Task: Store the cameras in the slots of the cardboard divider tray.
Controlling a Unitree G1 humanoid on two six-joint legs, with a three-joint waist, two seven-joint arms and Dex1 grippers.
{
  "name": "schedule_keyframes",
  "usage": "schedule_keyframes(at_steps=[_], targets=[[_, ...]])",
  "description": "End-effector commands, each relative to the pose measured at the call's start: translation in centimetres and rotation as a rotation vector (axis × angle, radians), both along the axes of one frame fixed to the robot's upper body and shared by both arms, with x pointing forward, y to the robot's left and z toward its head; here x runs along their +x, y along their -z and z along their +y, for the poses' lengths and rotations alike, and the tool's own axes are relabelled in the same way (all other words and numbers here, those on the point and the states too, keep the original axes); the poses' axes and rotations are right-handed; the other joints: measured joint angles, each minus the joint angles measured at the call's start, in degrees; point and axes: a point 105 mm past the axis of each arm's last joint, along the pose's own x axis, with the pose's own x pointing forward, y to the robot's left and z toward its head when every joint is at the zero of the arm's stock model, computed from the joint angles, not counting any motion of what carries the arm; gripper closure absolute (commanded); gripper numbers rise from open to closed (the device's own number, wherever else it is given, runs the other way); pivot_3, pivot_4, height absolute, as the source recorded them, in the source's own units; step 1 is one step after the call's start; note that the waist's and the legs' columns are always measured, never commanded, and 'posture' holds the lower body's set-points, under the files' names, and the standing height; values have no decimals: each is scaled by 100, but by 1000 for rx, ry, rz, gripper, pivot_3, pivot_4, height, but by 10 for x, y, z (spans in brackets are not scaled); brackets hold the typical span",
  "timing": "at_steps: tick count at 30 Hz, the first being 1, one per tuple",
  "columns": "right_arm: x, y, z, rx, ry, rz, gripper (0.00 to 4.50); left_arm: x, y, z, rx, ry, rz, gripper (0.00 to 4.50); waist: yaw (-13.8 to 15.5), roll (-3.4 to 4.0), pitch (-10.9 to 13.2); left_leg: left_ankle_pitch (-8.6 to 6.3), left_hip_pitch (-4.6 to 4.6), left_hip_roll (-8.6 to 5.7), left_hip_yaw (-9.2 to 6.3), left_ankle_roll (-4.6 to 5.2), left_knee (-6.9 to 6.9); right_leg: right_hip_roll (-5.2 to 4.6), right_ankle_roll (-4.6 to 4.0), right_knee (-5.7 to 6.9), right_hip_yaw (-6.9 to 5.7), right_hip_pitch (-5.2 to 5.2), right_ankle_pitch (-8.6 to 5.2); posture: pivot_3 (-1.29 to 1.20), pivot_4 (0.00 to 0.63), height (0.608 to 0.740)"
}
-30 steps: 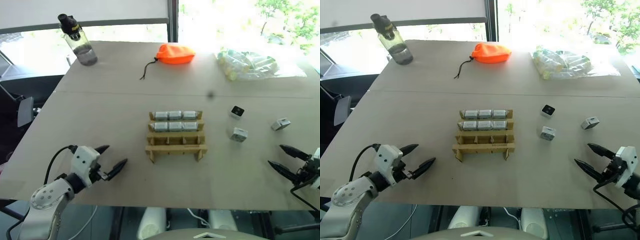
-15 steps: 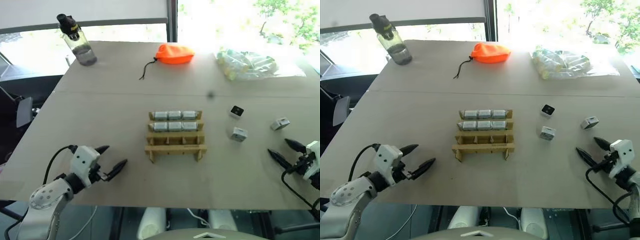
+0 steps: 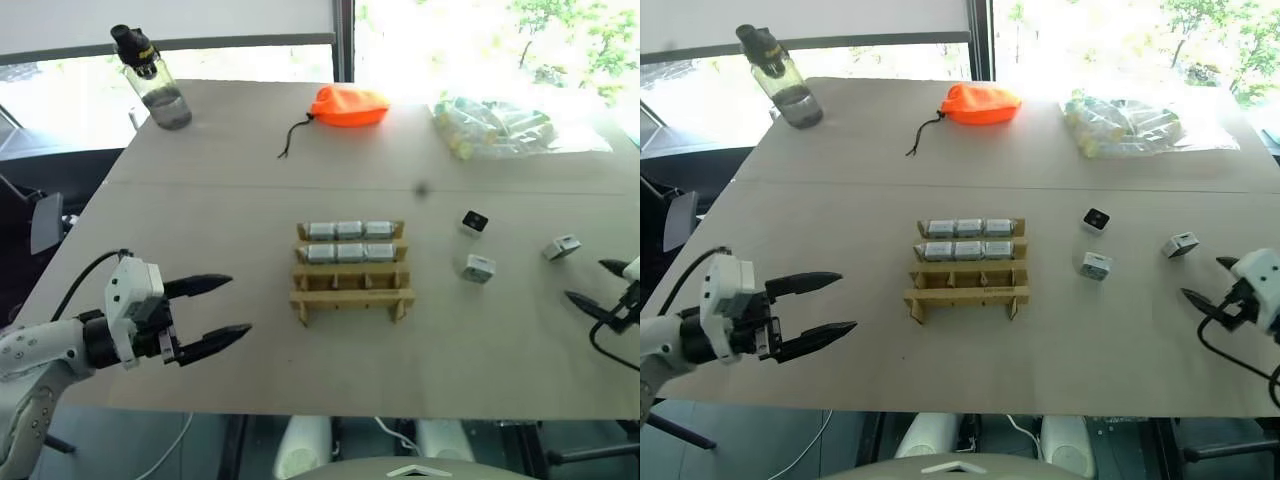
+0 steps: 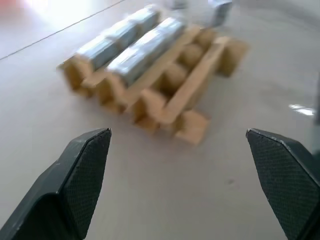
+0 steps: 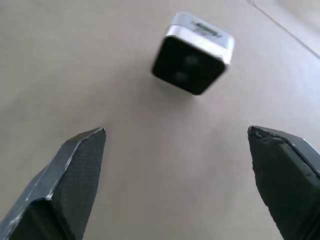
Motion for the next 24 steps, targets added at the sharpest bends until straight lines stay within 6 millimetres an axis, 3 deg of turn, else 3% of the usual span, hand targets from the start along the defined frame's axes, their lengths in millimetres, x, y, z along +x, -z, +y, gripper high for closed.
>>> schedule_keyframes(at_steps=[1,4,8,24], targets=[[3,-19,-5,-129,-135,39,0,-9,-24,-13,41,136,-43,23,-32,0,1,1,1,0,0,-1,-2,2,0,0,1,0,0,0,150,726],[5,-30,-8,-297,-260,140,0,-10,-30,-23,59,212,-49,23,-84,8,9,3,2,2,5,-5,-2,8,0,0,10,-3,0,0,150,726],[24,-49,-4,-418,-336,165,0,-10,-28,-33,28,258,-40,23,-117,7,19,5,1,5,22,-8,-4,11,0,0,26,-13,0,0,150,726],[67,-47,36,-566,-523,225,0,-8,-24,-35,17,263,-87,23,-106,-4,43,11,-5,7,30,-21,-3,10,-1,-2,28,-19,1,0,150,726]])
